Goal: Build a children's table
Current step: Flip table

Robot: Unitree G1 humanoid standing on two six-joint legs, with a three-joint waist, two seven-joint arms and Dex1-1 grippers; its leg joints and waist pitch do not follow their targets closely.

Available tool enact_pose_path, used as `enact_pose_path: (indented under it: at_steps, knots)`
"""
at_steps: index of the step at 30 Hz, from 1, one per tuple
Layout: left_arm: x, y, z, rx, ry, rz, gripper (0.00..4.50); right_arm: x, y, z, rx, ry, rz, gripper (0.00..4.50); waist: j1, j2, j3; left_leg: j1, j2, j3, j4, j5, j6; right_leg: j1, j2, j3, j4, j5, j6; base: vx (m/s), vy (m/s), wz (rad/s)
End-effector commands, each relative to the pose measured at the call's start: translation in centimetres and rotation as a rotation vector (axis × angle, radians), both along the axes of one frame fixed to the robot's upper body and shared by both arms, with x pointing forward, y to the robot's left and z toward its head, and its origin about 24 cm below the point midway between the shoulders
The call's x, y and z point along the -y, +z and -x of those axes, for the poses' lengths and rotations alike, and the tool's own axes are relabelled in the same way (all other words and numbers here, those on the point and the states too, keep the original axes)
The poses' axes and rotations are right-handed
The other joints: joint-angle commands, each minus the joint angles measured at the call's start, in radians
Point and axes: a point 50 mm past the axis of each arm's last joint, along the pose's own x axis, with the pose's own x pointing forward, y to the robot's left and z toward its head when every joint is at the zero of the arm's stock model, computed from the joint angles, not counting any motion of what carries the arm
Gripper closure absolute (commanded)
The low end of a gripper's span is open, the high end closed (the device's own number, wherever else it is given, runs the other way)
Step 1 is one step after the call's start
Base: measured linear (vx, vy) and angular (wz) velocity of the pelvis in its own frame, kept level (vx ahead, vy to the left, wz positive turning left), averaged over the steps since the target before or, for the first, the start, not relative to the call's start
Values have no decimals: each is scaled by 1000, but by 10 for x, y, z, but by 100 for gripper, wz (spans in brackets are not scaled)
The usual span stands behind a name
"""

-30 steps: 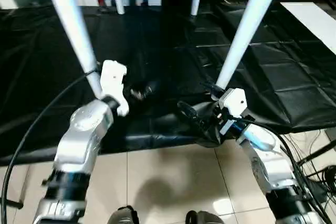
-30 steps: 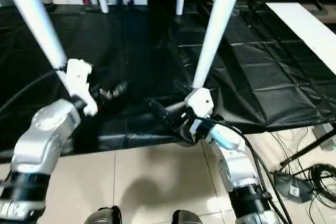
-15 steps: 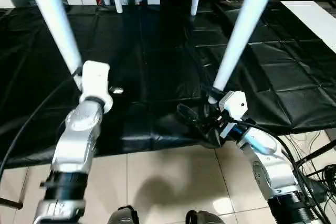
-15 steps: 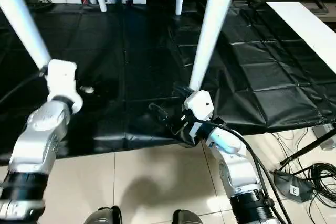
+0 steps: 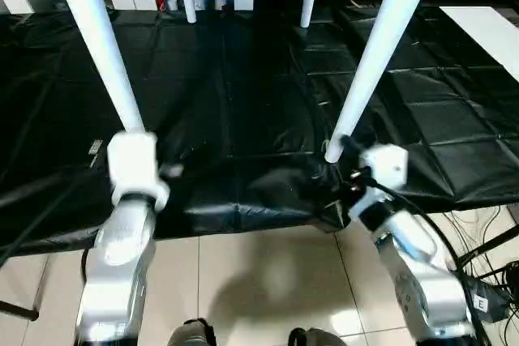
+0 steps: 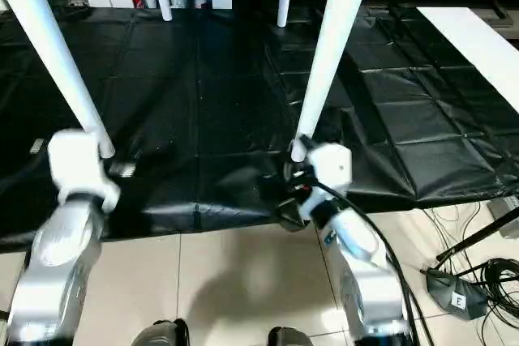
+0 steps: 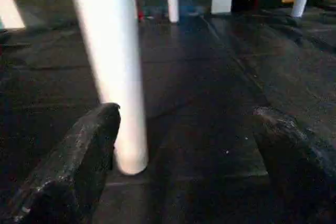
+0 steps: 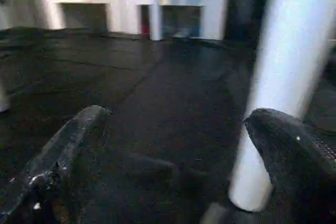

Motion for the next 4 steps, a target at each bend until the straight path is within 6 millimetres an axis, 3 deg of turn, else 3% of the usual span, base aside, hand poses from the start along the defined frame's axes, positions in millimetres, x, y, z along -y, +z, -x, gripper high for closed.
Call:
enact_pose_path:
  at_steps: [1,3,4]
  knots:
    - [-2,11,5,56,23,-20,6,7,4,2,9,-67,17,0,-1,5,-72,37,28,-22,-83,-386,-31,24,-41,35,-92,-336,-92,0,0,0]
    - [-2,16,7,98,16,-24,6,11,5,3,14,-90,36,0,0,6,-74,43,25,-21,-79,-409,-37,19,-41,37,-96,-370,-74,0,0,0]
    - [-2,20,8,124,6,-36,6,13,7,3,20,-105,43,0,0,4,-72,39,24,-23,-80,-410,-39,21,-42,37,-99,-385,-63,0,0,0]
